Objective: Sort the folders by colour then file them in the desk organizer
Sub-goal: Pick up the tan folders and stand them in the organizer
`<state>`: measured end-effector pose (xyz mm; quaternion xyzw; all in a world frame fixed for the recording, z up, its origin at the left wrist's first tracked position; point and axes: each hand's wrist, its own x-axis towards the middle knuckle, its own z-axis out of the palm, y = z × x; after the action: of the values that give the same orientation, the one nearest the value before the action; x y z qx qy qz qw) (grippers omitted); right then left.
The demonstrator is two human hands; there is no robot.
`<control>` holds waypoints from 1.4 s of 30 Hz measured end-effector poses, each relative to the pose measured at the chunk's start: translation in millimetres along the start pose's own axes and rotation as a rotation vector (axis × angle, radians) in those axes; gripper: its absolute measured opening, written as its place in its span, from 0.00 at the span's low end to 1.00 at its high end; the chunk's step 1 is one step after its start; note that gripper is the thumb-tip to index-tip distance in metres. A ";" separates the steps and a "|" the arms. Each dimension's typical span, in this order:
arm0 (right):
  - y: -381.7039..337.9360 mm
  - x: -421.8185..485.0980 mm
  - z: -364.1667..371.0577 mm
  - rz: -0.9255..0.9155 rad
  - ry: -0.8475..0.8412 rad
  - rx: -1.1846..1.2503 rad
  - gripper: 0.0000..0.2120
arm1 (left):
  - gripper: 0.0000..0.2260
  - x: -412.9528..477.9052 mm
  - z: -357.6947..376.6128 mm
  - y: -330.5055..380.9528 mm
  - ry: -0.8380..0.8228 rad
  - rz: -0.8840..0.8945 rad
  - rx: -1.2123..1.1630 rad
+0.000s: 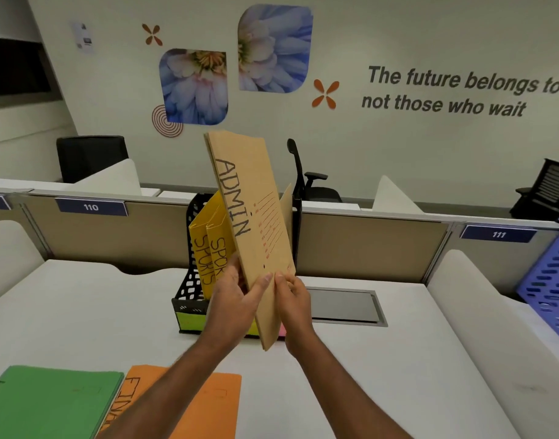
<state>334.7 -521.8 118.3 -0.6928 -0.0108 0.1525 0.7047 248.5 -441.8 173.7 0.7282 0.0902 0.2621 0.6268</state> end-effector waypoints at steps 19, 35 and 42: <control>-16.2 105.2 12.3 0.036 -0.011 0.152 0.19 | 0.25 82.9 6.3 -51.8 -0.361 -0.164 0.455; 4.3 130.0 6.8 0.037 -0.027 0.263 0.26 | 0.08 103.4 26.5 -87.5 -0.153 -0.003 0.498; 19.6 131.6 0.2 0.021 -0.027 0.210 0.26 | 0.03 98.6 37.2 -107.9 -0.087 -0.017 0.548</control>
<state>456.2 -491.6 73.2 -0.6130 0.0033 0.1694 0.7717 371.7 -407.3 93.8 0.8804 0.1368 0.1913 0.4119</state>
